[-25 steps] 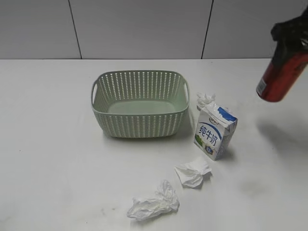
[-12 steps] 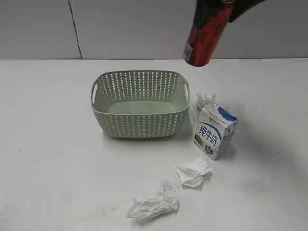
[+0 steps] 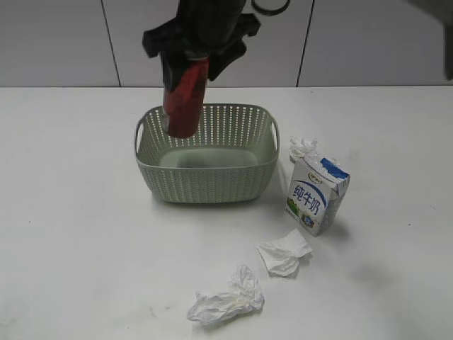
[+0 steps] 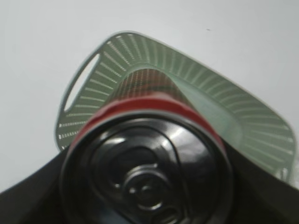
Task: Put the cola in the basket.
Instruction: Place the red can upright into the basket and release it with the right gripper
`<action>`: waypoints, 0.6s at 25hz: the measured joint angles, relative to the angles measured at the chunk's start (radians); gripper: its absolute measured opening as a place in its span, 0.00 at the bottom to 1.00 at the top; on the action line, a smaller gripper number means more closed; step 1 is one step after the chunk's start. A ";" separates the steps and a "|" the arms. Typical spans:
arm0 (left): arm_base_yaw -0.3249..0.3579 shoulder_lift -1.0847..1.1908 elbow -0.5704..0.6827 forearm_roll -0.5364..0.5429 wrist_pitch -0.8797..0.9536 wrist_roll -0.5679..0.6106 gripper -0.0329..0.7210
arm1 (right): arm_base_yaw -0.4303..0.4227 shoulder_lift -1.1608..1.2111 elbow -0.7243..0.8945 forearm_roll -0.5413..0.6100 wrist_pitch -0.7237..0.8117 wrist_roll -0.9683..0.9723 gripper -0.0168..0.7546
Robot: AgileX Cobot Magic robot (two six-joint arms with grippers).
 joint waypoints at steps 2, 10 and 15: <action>0.000 0.000 0.000 0.000 0.000 0.000 0.35 | 0.016 0.046 -0.019 0.007 -0.001 0.000 0.69; 0.000 0.000 0.000 0.000 0.000 0.000 0.35 | 0.026 0.141 -0.026 -0.001 0.000 0.000 0.69; 0.000 0.000 0.000 0.000 0.000 0.000 0.35 | 0.026 0.147 -0.026 -0.012 0.000 0.000 0.69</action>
